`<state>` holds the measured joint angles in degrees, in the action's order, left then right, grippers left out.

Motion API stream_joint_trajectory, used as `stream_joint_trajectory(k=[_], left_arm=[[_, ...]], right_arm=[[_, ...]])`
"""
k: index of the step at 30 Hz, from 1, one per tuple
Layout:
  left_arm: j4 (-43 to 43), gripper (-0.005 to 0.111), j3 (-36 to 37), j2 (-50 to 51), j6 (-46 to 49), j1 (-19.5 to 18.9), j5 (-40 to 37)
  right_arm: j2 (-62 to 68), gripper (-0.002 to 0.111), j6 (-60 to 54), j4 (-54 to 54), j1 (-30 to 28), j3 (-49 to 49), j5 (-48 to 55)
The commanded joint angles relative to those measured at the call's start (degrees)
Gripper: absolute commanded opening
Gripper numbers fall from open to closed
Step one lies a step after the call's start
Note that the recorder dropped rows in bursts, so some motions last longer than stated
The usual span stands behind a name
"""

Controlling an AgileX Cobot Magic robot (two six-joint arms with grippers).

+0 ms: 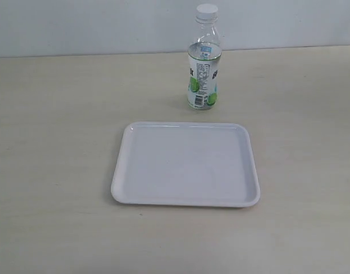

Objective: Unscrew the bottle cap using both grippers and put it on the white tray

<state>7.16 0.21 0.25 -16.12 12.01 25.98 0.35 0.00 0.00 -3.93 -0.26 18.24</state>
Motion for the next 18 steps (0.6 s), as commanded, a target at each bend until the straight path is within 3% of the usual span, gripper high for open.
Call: stream_joint_trajectory(k=[1,4,10,15,18], left_arm=[[1.92,0.000,-0.21,-0.25,-0.61,-0.12,13.99],[0.19,0.000,-1.10,0.79,1.10,-0.12,21.19],[-6.12,0.000,-12.42,15.40,9.28,-0.12,23.13],[-0.42,0.000,-21.18,38.28,8.88,-0.12,23.13],[5.33,0.000,-25.88,55.23,1.31,-0.02,24.43]], right_arm=[[-0.35,0.000,0.00,0.00,-0.07,0.26,-0.52],[-0.35,0.000,0.00,0.00,-0.07,0.26,-0.52],[-0.35,0.000,0.00,0.00,-0.07,0.26,-0.52],[-0.35,0.000,0.00,0.00,-0.07,0.26,-0.52],[-0.35,0.000,0.00,0.00,-0.07,0.26,-0.52]])
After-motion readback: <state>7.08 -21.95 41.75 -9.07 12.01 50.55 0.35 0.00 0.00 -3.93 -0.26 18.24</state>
